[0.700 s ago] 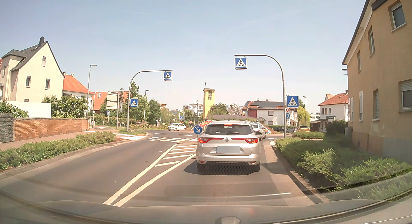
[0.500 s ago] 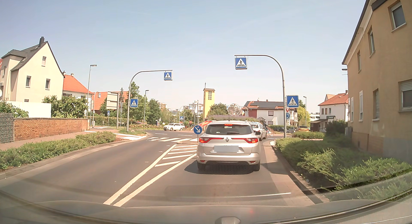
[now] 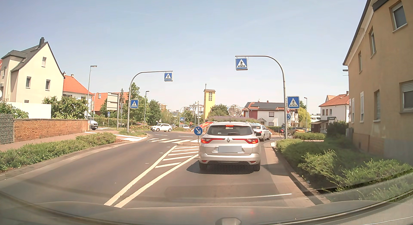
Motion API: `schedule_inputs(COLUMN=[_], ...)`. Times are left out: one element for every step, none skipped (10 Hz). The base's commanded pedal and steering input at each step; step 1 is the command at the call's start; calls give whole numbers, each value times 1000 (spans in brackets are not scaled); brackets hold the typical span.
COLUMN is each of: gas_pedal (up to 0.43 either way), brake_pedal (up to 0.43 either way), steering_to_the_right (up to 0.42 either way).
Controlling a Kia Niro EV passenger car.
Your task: Follow the waypoints while adhering to traffic rules and regulations
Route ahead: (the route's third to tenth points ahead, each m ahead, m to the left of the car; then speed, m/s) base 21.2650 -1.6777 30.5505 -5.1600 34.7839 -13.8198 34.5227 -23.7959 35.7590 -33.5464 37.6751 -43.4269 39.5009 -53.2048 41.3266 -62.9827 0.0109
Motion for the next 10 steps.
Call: schedule_inputs(gas_pedal=[0, 0, 0, 20, 87, 98, 130, 130, 130, 47], brake_pedal=[0, 0, 0, 0, 0, 0, 0, 0, 0, 0], steering_to_the_right=[15, 12, 12, 12, 11, 11, 12, 11, 12, 12])
